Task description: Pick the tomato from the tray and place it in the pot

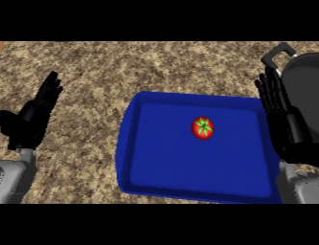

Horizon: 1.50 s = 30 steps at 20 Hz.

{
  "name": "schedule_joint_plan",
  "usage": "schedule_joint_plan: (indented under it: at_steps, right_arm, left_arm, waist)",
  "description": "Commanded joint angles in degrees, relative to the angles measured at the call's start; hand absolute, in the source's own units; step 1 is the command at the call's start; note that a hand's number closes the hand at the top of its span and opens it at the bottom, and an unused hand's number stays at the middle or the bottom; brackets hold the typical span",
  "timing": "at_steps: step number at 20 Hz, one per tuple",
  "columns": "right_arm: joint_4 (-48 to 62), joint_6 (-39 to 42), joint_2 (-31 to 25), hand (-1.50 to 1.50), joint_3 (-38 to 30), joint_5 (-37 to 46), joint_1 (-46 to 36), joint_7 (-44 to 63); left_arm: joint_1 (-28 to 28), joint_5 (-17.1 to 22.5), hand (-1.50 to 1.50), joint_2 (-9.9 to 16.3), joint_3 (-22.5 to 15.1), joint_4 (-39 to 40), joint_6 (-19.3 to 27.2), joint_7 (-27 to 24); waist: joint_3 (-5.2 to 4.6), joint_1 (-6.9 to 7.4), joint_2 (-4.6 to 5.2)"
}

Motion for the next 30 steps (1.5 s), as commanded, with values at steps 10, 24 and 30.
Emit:
schedule_joint_plan:
  at_steps: [10, 24, 30]
  right_arm:
    - [6.73, 0.82, -2.79, -1.50, 9.76, 16.53, -4.68, -16.39]
    - [-7.45, 20.66, -13.69, -1.50, 7.88, 4.67, -8.97, 11.18]
    - [-2.59, 21.26, -7.29, -1.50, 8.78, 0.32, -19.68, 29.00]
  left_arm:
    - [5.92, 0.52, 0.00, -7.09, -10.40, 4.38, -6.40, 5.60]
    - [7.69, 0.15, 0.00, -6.40, -7.90, 2.47, -7.33, 6.55]
    - [8.74, -0.39, 0.00, -6.55, -8.54, -0.88, -8.41, 8.49]
  waist:
    - [-1.14, 1.22, -1.16]
    - [-1.46, -0.01, -1.80]
    - [-1.38, 1.11, -1.67]
